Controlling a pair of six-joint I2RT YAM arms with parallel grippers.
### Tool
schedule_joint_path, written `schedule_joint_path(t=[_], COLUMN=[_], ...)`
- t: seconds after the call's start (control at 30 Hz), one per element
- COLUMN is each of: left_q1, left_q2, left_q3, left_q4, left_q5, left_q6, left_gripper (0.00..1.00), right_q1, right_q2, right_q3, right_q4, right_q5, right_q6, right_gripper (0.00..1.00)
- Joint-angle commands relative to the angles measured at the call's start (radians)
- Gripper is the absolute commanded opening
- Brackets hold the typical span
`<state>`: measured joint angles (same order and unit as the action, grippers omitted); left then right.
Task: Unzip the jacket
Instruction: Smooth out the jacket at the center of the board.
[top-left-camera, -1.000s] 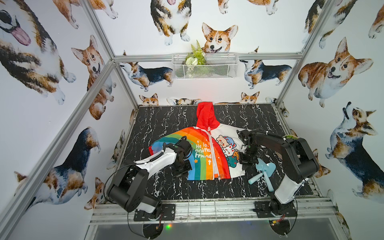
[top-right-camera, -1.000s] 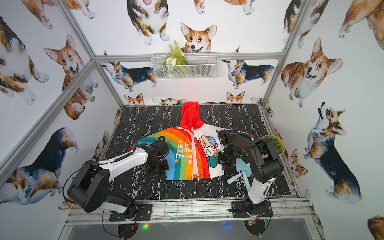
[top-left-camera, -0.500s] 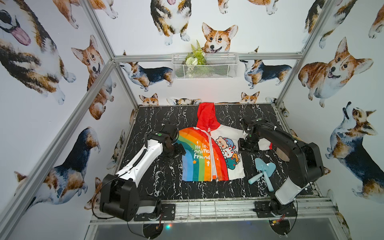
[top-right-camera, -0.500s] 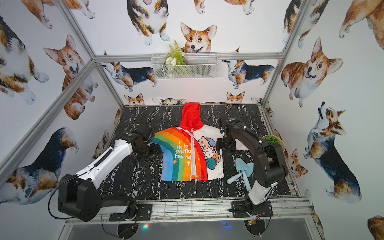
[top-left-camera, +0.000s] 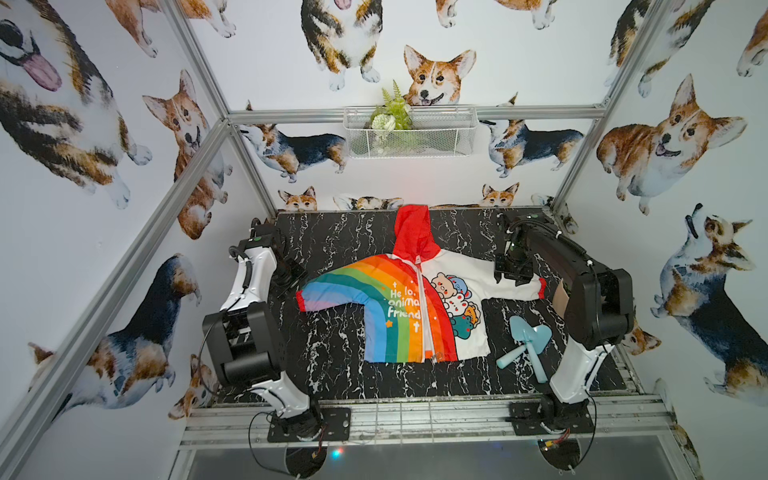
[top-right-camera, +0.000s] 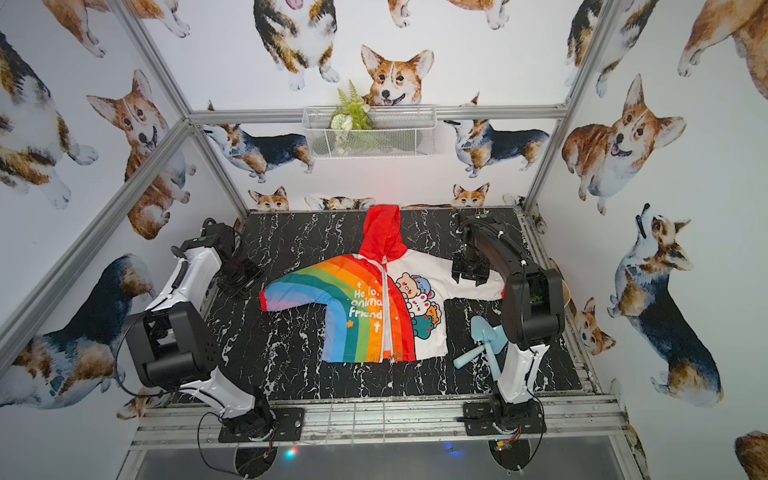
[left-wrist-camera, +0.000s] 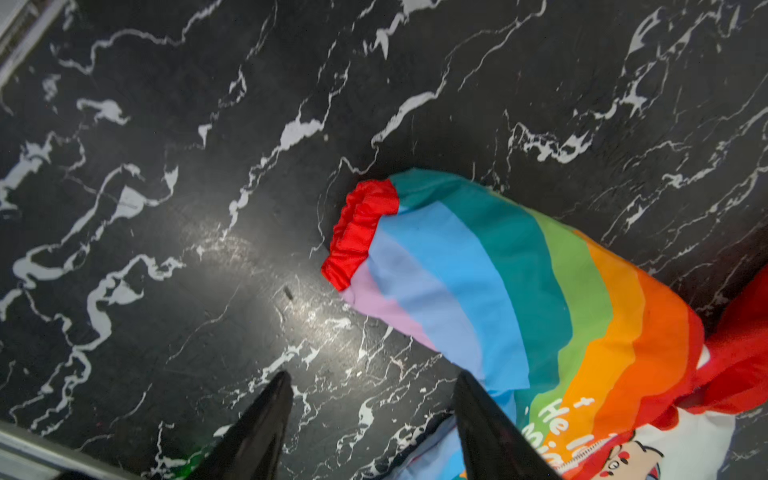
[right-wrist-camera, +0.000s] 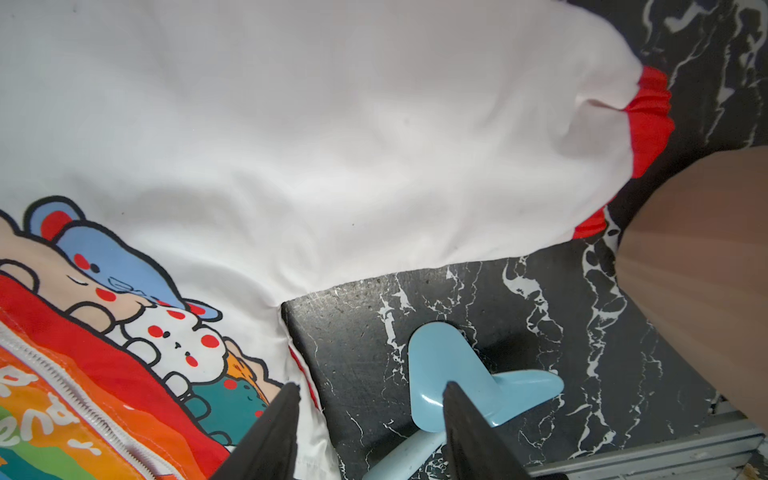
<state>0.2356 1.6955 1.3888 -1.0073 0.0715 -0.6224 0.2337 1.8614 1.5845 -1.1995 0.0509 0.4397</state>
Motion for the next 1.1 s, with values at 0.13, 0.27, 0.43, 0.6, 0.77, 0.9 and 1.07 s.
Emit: schedule_joint_path(t=[0.13,0.27,0.43,0.6,0.77,0.9,1.07], left_q1=[0.01,0.01,0.01,0.009,0.01,0.01,0.016], left_q2=[0.165,0.211,0.245,0.273,0.301,0.32,0.34], left_q3=[0.06,0.055,0.049,0.03,0.017,0.032,0.086], left_q4=[0.01,0.014,0.022,0.032,0.053,0.054,0.02], left_q5=[-0.035,-0.038,-0.038,-0.039,-0.023,-0.008,-0.025], left_q6=[0.055,0.075,0.062,0.071,0.062,0.058,0.06], left_gripper=[0.51,0.45,0.42,0.38,0.29,0.04,0.0], right_q1=[-0.022,-0.046,-0.07,-0.086,-0.1,-0.118,-0.152], right_q2=[0.028,0.035,0.046,0.06,0.084,0.109,0.16], right_q3=[0.031,0.033,0.05,0.074,0.101,0.125,0.165], right_q4=[-0.033,-0.034,-0.047,-0.063,-0.097,-0.125,-0.142], right_q5=[0.0,-0.003,0.011,0.023,0.085,0.155,0.188], right_q6=[-0.027,-0.032,-0.035,-0.035,-0.014,-0.01,-0.019], right_gripper=[0.57,0.57,0.57,0.57,0.57,0.58,0.59])
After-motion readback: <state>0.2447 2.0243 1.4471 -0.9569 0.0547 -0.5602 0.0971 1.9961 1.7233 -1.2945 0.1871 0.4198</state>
